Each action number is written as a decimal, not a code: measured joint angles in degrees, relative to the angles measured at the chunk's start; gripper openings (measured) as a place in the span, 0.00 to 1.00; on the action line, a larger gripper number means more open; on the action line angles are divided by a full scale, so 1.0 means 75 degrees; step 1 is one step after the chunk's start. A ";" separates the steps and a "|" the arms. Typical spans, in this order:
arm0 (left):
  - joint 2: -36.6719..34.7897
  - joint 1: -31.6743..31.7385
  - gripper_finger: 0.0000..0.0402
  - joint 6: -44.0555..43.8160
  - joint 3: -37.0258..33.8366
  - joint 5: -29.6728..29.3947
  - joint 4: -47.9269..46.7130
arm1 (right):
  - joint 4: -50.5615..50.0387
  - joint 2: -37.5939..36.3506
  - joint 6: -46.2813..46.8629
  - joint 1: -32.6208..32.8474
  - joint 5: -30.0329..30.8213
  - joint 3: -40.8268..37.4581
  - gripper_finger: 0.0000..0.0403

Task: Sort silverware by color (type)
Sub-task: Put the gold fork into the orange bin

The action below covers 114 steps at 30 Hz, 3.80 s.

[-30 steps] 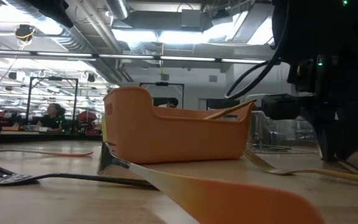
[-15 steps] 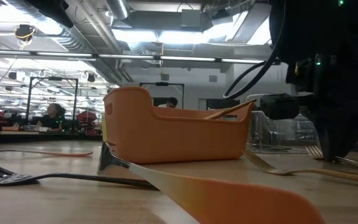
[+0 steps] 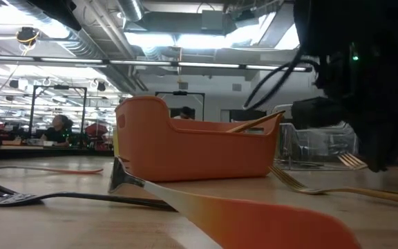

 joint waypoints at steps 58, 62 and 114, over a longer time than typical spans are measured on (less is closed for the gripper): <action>0.0002 0.0000 0.19 0.0025 0.0000 0.0000 -0.0003 | -0.2903 -0.0460 -0.9199 -0.0393 0.2370 0.7057 0.00; 0.0000 0.0000 0.19 0.0023 0.0000 0.0000 -0.0003 | -0.2906 -0.0705 -0.9740 -0.0530 0.2441 0.7060 0.00; 0.0000 0.0000 0.19 -0.0032 0.0000 0.0000 0.0003 | 0.5168 -0.1154 -1.5964 -0.2958 -0.1275 0.1372 0.00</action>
